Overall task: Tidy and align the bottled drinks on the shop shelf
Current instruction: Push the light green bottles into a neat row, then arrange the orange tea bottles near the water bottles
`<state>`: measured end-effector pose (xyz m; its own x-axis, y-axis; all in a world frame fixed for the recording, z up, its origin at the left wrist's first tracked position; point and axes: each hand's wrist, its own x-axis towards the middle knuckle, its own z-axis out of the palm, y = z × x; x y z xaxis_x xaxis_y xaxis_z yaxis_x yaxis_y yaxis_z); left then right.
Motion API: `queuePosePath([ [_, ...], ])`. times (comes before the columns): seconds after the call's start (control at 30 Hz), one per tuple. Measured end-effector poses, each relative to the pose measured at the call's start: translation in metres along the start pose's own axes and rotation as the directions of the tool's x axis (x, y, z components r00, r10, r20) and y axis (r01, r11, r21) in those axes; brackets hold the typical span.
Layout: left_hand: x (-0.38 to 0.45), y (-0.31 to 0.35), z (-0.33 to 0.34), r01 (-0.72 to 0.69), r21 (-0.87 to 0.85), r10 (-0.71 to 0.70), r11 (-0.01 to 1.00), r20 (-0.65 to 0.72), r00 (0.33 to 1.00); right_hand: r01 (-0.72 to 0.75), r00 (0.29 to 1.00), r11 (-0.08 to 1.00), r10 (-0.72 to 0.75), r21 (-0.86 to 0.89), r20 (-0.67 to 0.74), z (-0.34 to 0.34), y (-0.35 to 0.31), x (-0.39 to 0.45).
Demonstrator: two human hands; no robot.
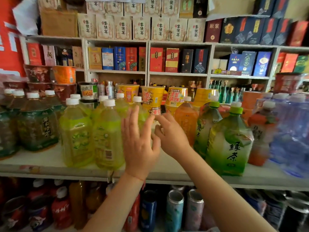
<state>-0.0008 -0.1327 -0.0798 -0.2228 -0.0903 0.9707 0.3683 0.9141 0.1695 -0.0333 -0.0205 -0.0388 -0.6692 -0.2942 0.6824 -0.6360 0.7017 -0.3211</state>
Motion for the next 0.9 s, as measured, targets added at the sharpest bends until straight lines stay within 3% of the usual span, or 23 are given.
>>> queuePosePath([
  [0.07,0.002,0.027,0.009,0.040,-0.182,-0.036,0.982,0.025,0.999,0.088,0.976,0.995,-0.096,-0.048,-0.197,-0.025,0.009,-0.008],
  [0.13,0.006,0.052,0.018,0.112,-0.302,-0.088,0.947,0.091,0.992,0.129,0.871,0.978,-0.191,-0.163,-0.453,-0.055,0.022,-0.017],
  [0.23,0.008,0.096,0.036,0.285,-0.448,-0.126,0.847,0.352,0.927,-0.060,0.774,0.975,-0.089,-0.213,-0.627,-0.100,0.051,-0.035],
  [0.3,0.009,0.123,0.046,0.521,-0.501,-0.200,0.691,0.560,0.804,-0.183,0.796,0.962,0.023,-0.205,-0.605,-0.118,0.071,-0.045],
  [0.37,0.004,0.152,0.056,0.710,-0.491,-0.247,0.505,0.706,0.664,-0.232,0.882,0.965,0.157,-0.119,-0.445,-0.130,0.092,-0.054],
  [0.4,0.000,0.164,0.061,0.748,-0.489,-0.256,0.449,0.732,0.632,-0.259,0.908,0.966,0.237,-0.019,-0.345,-0.134,0.100,-0.058],
  [0.5,-0.010,0.186,0.070,0.735,-0.549,-0.317,0.398,0.670,0.671,-0.312,0.920,0.913,0.360,0.263,-0.158,-0.137,0.118,-0.068],
  [0.7,-0.013,0.195,0.072,0.751,-0.544,-0.406,0.374,0.632,0.661,-0.209,0.913,0.856,0.344,0.473,-0.220,-0.127,0.129,-0.075],
  [0.9,-0.008,0.182,0.074,0.799,-0.540,-0.510,0.265,0.625,0.591,-0.210,0.927,0.772,0.352,0.599,-0.129,-0.117,0.121,-0.079],
])
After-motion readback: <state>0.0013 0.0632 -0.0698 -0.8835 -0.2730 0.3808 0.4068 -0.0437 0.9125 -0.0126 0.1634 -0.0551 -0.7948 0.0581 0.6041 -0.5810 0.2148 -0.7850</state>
